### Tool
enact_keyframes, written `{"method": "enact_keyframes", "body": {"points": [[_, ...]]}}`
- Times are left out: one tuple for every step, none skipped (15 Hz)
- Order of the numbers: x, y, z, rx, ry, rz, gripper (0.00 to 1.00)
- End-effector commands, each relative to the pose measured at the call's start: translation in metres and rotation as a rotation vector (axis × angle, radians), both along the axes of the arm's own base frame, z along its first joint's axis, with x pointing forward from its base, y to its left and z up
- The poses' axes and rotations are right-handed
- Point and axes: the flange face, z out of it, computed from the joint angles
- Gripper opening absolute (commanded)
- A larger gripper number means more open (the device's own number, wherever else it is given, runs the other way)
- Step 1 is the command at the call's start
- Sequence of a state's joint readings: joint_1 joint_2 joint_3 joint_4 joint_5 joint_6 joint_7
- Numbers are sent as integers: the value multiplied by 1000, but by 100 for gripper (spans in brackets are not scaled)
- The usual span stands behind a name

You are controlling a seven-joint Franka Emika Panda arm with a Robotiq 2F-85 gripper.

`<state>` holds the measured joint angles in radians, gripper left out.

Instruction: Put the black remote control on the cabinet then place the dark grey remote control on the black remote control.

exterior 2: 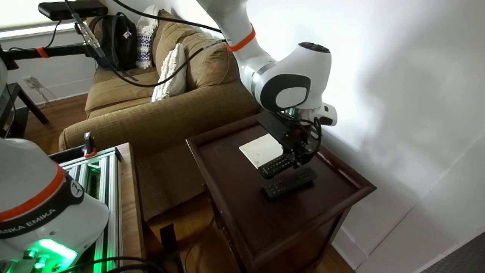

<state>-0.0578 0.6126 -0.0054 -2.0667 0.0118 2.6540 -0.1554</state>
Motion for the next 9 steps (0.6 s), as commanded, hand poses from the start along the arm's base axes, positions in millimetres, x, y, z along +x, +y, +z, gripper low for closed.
{"method": "enact_keyframes", "body": {"points": [[2,20,-10,19,47,-3,30],[2,24,-14,24,54,-3,30],[2,26,-17,25,55,-7,30],[2,27,-21,23,59,-10,30],[3,26,-25,20,61,-10,30],[3,26,-27,19,63,-13,30],[4,24,-30,15,66,-17,30],[5,24,-33,17,70,-19,30],[6,23,-36,19,71,-22,30]]}}
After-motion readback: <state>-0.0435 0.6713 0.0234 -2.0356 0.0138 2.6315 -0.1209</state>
